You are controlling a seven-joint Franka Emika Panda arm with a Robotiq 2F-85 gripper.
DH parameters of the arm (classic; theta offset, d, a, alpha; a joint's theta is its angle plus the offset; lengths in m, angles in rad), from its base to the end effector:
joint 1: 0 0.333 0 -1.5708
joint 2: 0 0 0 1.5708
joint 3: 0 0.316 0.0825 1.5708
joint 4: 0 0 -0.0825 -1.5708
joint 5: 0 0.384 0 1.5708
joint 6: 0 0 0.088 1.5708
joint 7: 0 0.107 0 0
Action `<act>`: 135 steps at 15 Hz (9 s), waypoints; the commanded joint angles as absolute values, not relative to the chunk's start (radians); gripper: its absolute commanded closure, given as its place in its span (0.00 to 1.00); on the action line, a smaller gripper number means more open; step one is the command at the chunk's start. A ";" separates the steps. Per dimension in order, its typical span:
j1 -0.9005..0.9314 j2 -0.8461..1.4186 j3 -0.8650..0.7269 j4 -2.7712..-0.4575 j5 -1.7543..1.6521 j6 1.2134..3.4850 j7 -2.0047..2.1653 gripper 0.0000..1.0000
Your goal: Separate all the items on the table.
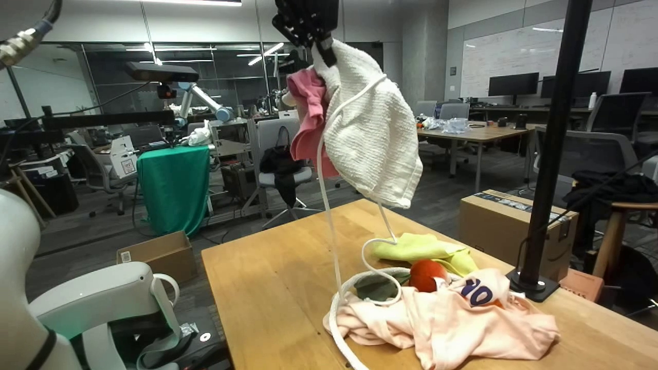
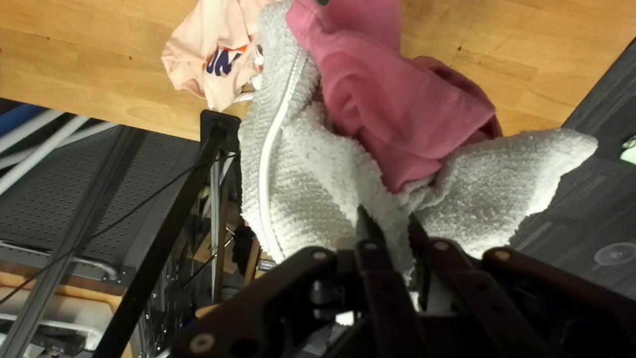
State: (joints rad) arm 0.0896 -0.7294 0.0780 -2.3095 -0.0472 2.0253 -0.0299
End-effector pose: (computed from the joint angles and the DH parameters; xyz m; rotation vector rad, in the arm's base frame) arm 0.3557 0.0665 0.6431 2.9792 0.2998 0.6829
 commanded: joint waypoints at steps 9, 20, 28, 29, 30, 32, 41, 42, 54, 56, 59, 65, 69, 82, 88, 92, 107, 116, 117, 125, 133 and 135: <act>0.250 -0.561 0.094 -2.297 0.116 2.032 -0.172 0.91; 0.349 -0.459 0.175 -2.373 0.210 2.027 -0.212 0.91; 0.407 -0.393 0.230 -2.436 0.335 2.083 -0.204 0.91; 0.410 -0.386 0.237 -2.443 0.360 2.106 -0.193 0.91; 0.413 -0.379 0.244 -2.452 0.385 2.132 -0.185 0.91; 0.418 -0.363 0.257 -2.467 0.436 2.188 -0.168 0.91; 0.419 -0.297 0.303 -2.506 0.509 2.378 -0.062 0.61; 0.419 -0.293 0.305 -2.503 0.506 2.377 -0.051 0.56; 0.384 -0.288 0.319 -2.532 0.366 2.377 0.008 0.00; 0.362 -0.284 0.315 -2.553 0.294 2.388 0.026 0.00; 0.313 -0.282 0.313 -2.595 0.163 2.429 0.067 0.00; 0.215 -0.286 0.309 -2.669 -0.053 2.496 0.199 0.00; 0.159 -0.295 0.312 -2.702 -0.163 2.523 0.309 0.00; -0.136 -0.169 0.357 -2.619 -0.856 2.606 0.820 0.00; -0.195 -0.069 0.324 -2.559 -0.924 2.588 0.899 0.00; -0.098 -0.006 0.168 -2.537 -0.768 2.615 0.752 0.00; -0.069 0.060 -0.011 -2.504 -0.423 2.629 0.496 0.00; -0.065 0.138 -0.044 -2.469 -0.307 2.659 0.355 0.00; -0.067 0.148 -0.052 -2.460 -0.301 2.665 0.342 0.00; -0.082 0.227 -0.073 -2.395 -0.140 2.674 0.183 0.00; -0.085 0.240 -0.078 -2.389 -0.054 2.664 0.102 0.51; -0.087 0.220 -0.084 -2.393 -0.058 2.665 0.099 0.66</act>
State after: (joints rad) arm -0.0839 0.2422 -0.0707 -2.3972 -0.0769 2.6567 0.1360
